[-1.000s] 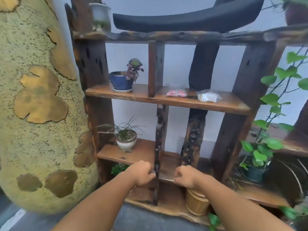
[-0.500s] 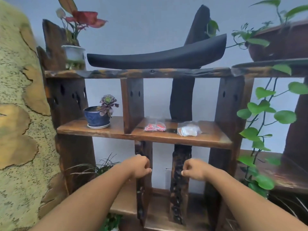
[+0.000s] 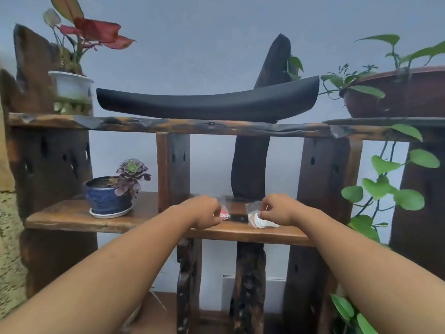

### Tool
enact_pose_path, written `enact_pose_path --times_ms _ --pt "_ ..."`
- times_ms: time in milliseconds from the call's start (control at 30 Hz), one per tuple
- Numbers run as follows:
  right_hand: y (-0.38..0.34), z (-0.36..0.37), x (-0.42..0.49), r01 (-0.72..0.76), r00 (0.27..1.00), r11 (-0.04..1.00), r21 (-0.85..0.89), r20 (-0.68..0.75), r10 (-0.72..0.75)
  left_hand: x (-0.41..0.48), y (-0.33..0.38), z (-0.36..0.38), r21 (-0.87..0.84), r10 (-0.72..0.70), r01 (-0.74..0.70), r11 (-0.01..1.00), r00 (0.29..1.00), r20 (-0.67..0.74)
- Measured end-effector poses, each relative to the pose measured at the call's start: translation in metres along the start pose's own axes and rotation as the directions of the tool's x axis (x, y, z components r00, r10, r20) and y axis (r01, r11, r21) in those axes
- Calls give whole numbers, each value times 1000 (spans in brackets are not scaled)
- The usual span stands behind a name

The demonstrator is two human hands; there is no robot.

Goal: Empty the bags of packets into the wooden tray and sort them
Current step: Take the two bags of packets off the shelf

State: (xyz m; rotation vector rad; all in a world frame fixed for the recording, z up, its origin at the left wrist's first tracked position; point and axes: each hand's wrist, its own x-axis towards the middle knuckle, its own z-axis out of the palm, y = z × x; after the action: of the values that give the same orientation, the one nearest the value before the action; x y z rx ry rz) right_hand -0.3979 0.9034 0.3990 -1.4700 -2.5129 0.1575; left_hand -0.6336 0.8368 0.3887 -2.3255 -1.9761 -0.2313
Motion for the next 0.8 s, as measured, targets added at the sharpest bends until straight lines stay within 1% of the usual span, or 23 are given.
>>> enact_pose_path --times_ms 200,367,433,600,733,800 --pt "14 14 45 -55 998 998 -18 13 55 44 -34 12 -48 -34 35 998 999 21" --pt "34 25 86 -87 996 996 -32 -35 86 89 -52 27 -130 -58 58 990 998 1" --pt "42 27 104 -93 995 995 -30 -24 92 108 -57 33 -137 -56 56 989 998 3" --pt "61 40 152 -87 996 996 -22 4 87 154 -76 56 -194 -135 128 973 991 -21" --pt "73 51 183 -77 996 997 -26 51 78 184 -85 61 -187 -132 113 976 987 -93" --pt "79 55 196 -76 996 997 -29 52 78 198 -91 63 -161 -128 113 980 988 -88"
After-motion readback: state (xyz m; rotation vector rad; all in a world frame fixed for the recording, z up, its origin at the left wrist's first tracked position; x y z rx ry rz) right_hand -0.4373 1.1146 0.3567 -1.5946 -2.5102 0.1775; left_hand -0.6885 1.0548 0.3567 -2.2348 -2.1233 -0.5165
